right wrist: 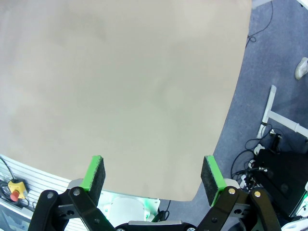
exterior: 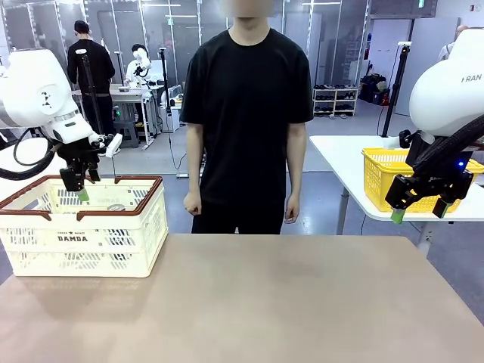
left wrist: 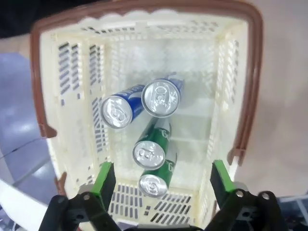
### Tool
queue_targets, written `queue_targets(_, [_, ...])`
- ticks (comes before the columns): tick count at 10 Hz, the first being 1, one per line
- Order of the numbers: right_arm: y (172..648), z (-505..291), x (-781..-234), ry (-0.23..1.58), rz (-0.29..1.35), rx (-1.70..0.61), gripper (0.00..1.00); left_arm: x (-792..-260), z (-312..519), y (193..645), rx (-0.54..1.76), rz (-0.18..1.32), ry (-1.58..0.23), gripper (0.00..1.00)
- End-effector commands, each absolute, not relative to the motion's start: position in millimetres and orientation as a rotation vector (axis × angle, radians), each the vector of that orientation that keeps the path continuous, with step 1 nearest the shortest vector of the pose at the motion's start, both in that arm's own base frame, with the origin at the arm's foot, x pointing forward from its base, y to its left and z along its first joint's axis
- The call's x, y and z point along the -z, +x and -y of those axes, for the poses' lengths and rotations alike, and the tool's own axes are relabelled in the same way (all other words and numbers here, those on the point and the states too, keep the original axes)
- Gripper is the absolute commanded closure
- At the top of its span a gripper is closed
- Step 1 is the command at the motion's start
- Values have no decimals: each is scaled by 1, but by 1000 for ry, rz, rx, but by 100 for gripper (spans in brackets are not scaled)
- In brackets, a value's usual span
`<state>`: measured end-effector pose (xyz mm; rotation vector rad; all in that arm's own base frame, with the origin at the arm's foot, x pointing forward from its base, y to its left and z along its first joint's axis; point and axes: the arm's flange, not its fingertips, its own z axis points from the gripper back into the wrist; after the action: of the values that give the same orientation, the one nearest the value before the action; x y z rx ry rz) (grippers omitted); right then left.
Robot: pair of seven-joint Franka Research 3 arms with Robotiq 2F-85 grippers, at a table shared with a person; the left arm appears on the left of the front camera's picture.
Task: Place the drinks into the Shopping basket.
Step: Pick up one drink and place it into the Shopping basket.
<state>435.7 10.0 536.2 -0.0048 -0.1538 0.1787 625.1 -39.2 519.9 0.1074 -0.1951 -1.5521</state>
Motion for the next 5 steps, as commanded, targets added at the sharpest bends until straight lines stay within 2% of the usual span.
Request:
queue_targets(1, [435,-8,-539,-7,150,-178,0,-526,45,609,1498,195,60,0])
queue_targets(4, [435,-8,-539,-7,150,-178,0,-552,58,557,1478,258,-43,0])
queue_targets(5, [435,-8,-539,-7,150,-178,0,-550,62,540,1499,224,-117,0])
